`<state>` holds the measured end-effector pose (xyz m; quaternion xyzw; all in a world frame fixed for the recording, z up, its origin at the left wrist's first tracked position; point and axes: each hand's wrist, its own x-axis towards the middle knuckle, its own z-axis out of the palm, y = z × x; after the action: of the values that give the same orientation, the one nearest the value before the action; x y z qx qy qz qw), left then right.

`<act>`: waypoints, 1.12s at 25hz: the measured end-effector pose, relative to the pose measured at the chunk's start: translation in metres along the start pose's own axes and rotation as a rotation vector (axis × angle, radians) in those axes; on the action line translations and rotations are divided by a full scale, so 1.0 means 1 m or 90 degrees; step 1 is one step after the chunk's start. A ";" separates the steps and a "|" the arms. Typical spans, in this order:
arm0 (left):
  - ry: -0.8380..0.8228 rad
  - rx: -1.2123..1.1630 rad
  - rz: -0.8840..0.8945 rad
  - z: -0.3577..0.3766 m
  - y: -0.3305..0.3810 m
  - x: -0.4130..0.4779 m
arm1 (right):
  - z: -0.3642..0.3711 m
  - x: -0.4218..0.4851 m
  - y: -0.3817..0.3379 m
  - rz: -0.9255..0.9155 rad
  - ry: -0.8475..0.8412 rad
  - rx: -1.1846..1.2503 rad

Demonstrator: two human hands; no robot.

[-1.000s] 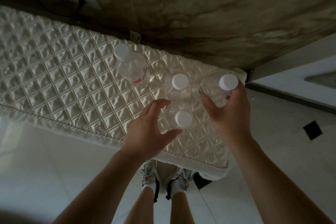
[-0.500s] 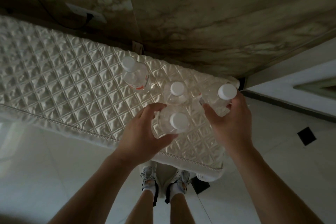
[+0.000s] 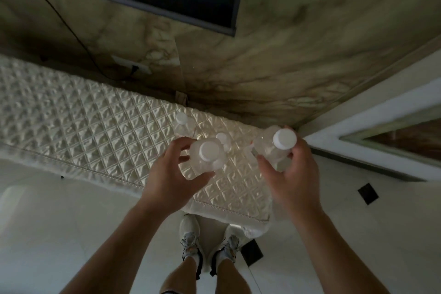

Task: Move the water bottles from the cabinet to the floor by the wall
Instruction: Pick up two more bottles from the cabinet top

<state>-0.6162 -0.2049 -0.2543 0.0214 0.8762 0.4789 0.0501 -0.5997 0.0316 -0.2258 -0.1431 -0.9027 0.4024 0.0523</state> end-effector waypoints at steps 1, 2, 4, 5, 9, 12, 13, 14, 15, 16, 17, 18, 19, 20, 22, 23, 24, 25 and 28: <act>0.009 -0.003 0.005 -0.011 0.012 -0.003 | -0.009 -0.004 -0.013 -0.002 0.001 0.007; 0.020 -0.007 0.012 -0.023 0.024 -0.005 | -0.018 -0.007 -0.026 -0.007 0.006 0.017; 0.041 -0.010 0.019 -0.048 0.047 -0.009 | -0.037 -0.014 -0.056 -0.030 0.016 0.031; 0.049 -0.011 0.017 -0.058 0.057 -0.011 | -0.045 -0.016 -0.069 -0.035 0.017 0.038; 0.079 -0.009 0.022 -0.103 0.092 -0.020 | -0.077 -0.025 -0.117 -0.044 0.012 0.075; 0.107 0.005 0.032 -0.134 0.120 -0.030 | -0.098 -0.029 -0.147 -0.073 -0.011 0.083; 0.114 0.012 0.030 -0.143 0.128 -0.035 | -0.104 -0.031 -0.157 -0.088 -0.019 0.082; 0.117 0.019 0.030 -0.150 0.136 -0.038 | -0.109 -0.031 -0.166 -0.102 -0.027 0.083; 0.120 0.023 0.033 -0.157 0.143 -0.042 | -0.113 -0.032 -0.174 -0.118 -0.036 0.088; 0.124 0.025 0.037 -0.164 0.151 -0.046 | -0.117 -0.032 -0.182 -0.132 -0.046 0.097; 0.134 0.023 0.040 -0.171 0.158 -0.050 | -0.121 -0.031 -0.190 -0.145 -0.059 0.107; 0.149 0.022 0.042 -0.176 0.165 -0.055 | -0.124 -0.030 -0.198 -0.156 -0.076 0.114; 0.169 0.023 0.043 -0.181 0.171 -0.060 | -0.127 -0.028 -0.206 -0.171 -0.093 0.117; 0.191 0.027 0.041 -0.186 0.176 -0.065 | -0.130 -0.025 -0.213 -0.190 -0.106 0.119; 0.233 0.032 0.030 -0.193 0.185 -0.072 | -0.133 -0.019 -0.224 -0.236 -0.125 0.122; 0.251 0.031 0.028 -0.195 0.188 -0.076 | -0.135 -0.018 -0.229 -0.254 -0.131 0.126; 0.273 0.031 0.024 -0.196 0.193 -0.081 | -0.137 -0.018 -0.234 -0.272 -0.138 0.133; 0.295 0.032 0.019 -0.198 0.197 -0.086 | -0.140 -0.017 -0.238 -0.288 -0.149 0.140; 0.367 0.030 0.010 -0.202 0.207 -0.104 | -0.143 -0.015 -0.251 -0.338 -0.197 0.150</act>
<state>-0.5371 -0.2705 0.0354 -0.1076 0.8649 0.4451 -0.2057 -0.6093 -0.0307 0.0569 0.1670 -0.8528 0.4936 0.0340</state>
